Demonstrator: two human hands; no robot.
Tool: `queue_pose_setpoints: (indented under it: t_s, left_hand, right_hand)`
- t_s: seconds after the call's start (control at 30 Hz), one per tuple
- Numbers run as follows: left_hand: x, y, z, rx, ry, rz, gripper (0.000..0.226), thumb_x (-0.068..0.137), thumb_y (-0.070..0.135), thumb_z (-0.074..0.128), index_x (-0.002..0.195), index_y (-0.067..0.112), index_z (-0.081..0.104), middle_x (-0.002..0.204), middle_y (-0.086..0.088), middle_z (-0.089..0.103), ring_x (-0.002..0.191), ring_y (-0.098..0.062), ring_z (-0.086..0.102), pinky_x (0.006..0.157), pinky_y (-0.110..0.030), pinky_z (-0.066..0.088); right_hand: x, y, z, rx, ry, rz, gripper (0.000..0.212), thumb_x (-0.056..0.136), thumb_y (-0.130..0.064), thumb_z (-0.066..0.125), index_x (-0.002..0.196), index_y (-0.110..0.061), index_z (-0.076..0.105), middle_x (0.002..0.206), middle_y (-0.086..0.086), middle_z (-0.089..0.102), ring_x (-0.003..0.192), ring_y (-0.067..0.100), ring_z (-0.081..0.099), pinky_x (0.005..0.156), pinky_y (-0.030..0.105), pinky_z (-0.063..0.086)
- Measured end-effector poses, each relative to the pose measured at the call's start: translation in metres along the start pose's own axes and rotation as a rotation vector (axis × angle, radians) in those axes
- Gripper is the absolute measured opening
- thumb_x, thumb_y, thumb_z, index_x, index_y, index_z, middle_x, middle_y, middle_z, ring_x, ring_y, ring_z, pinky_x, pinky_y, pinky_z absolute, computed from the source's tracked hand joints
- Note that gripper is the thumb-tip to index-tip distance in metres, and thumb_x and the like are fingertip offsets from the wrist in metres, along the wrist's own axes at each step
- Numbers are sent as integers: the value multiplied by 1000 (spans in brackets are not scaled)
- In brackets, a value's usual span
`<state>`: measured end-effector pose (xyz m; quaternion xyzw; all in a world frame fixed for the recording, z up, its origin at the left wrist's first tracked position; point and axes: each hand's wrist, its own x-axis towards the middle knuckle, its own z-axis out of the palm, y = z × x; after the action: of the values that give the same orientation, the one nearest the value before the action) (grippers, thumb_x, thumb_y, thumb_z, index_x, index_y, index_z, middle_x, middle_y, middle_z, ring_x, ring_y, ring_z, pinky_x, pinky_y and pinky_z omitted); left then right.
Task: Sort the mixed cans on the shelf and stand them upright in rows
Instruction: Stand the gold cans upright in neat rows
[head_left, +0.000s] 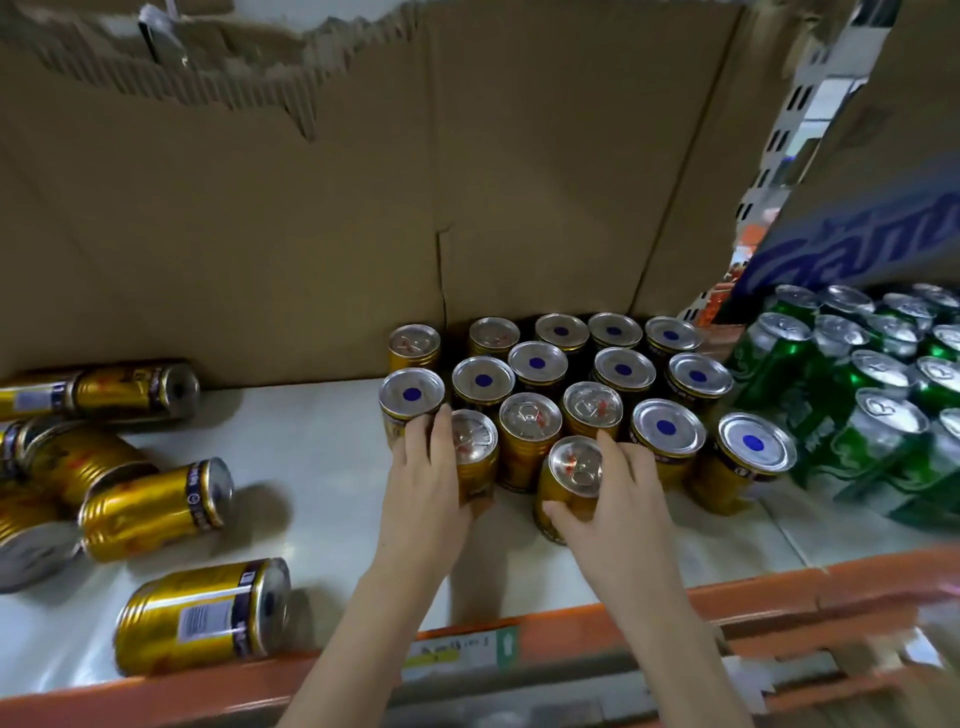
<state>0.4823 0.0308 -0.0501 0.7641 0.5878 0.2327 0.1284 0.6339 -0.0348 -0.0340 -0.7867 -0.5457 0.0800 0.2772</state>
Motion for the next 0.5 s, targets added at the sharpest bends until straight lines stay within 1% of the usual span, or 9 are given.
queue_pose_setpoints:
  t_s: [0.07, 0.1, 0.13, 0.17, 0.2, 0.27, 0.33, 0.4, 0.5]
  left_hand:
    - [-2, 4, -5, 34, -18, 22, 106, 66, 33, 81, 147, 3, 19, 141, -15, 36, 127, -33, 37, 102, -38, 36]
    - [-3, 5, -7, 33, -35, 20, 107, 72, 39, 76, 149, 8, 8, 145, -10, 32, 130, -29, 33, 103, -35, 33]
    - [-5, 6, -9, 16, -49, 13, 108, 75, 43, 72, 149, 11, 0, 147, -6, 30, 132, -25, 31, 103, -33, 31]
    - [-7, 6, -13, -15, -60, 7, 108, 77, 46, 70, 149, 13, -4, 148, -4, 31, 132, -23, 31, 103, -33, 30]
    - [-11, 6, -17, -50, -62, 0, 107, 78, 47, 68, 149, 15, -5, 148, -3, 32, 131, -22, 32, 103, -33, 31]
    - [-18, 4, -28, -69, -51, 9, 98, 80, 50, 64, 150, 17, 3, 146, -2, 35, 129, -20, 34, 102, -30, 31]
    - [-25, -4, -43, -11, -28, 38, 85, 84, 50, 59, 149, 18, 14, 143, 0, 38, 127, -18, 36, 101, -27, 30]
    - [-31, -21, -64, 49, -2, 35, 75, 88, 48, 53, 147, 18, 19, 145, 2, 35, 129, -17, 34, 102, -26, 28]
    - [-46, -59, -100, 91, 24, -25, 65, 90, 47, 50, 145, 18, 29, 145, 3, 37, 129, -17, 36, 102, -26, 31]
  right_hand:
    - [-4, -1, -1, -63, 1, -43, 81, 76, -31, 74, 142, -9, 33, 139, 8, 34, 130, 23, 32, 106, 30, 29]
    - [-5, -1, -1, -94, 18, -68, 79, 74, -29, 76, 139, -7, 38, 138, 10, 37, 129, 26, 34, 105, 34, 32]
    - [-6, -2, 0, -111, 51, -89, 75, 71, -27, 79, 134, -4, 45, 135, 13, 41, 126, 30, 39, 102, 38, 36]
    - [-7, -3, 2, -109, 99, -106, 70, 68, -24, 82, 128, -2, 52, 131, 16, 46, 121, 34, 45, 97, 42, 40]
    - [-9, -6, 3, -89, 158, -130, 64, 67, -21, 82, 122, -1, 57, 127, 18, 49, 117, 36, 48, 93, 44, 43]
    - [-12, -19, 2, -13, 260, -196, 54, 70, -18, 79, 118, -2, 60, 124, 17, 52, 114, 35, 51, 91, 45, 45]
    - [-18, -35, 4, 71, 290, -261, 48, 75, -15, 75, 119, -5, 60, 122, 13, 53, 113, 30, 51, 91, 41, 47]
    - [-27, -52, 14, 125, 259, -314, 45, 78, -14, 72, 120, -6, 59, 118, 11, 54, 108, 26, 54, 88, 36, 49]
    - [-46, -83, 40, 188, 142, -350, 41, 82, -19, 67, 121, -8, 59, 112, 6, 56, 98, 24, 58, 81, 37, 53]
